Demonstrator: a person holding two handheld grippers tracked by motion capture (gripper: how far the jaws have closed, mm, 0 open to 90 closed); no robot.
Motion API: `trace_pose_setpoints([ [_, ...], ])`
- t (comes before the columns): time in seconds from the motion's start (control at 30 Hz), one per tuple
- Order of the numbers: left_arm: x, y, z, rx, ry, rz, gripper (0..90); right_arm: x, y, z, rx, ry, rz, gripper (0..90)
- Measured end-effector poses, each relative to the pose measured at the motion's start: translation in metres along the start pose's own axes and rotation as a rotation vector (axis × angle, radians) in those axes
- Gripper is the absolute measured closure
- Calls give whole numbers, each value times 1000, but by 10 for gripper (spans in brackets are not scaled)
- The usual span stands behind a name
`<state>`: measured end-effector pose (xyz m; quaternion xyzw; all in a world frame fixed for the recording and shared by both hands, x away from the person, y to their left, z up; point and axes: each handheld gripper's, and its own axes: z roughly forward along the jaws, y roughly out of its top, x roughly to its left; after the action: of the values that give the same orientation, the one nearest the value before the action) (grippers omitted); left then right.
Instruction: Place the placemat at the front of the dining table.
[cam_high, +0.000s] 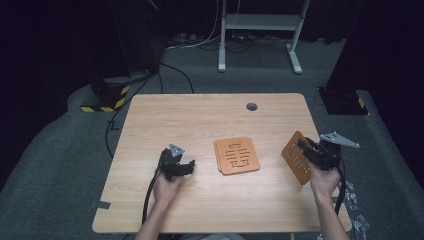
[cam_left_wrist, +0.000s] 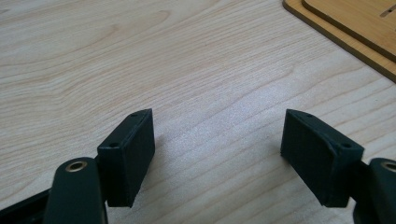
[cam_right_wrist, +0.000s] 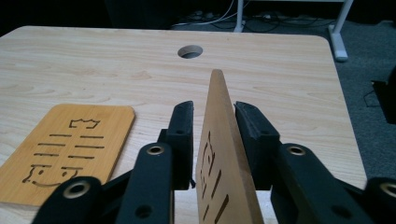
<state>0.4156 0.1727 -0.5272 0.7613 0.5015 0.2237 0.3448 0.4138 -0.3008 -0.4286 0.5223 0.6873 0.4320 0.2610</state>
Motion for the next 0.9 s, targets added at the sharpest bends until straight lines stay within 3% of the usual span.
trace_pose_setpoints([
  [0.13, 0, 0, 0, 0, 0, 0, 259, 0, 1, 0, -3, -6, -4, 661],
  [0.3, 0, 0, 0, 0, 0, 0, 259, 1, 3, -1, -9, -29, -17, 574],
  [0.43, 0, 0, 0, 0, 0, 0, 260, 3, 3, -1, -8, -73, -38, 493],
  [0.9, 0, 0, 0, 0, 1, 0, 259, -2, 5, -6, -31, -90, -20, 450],
])
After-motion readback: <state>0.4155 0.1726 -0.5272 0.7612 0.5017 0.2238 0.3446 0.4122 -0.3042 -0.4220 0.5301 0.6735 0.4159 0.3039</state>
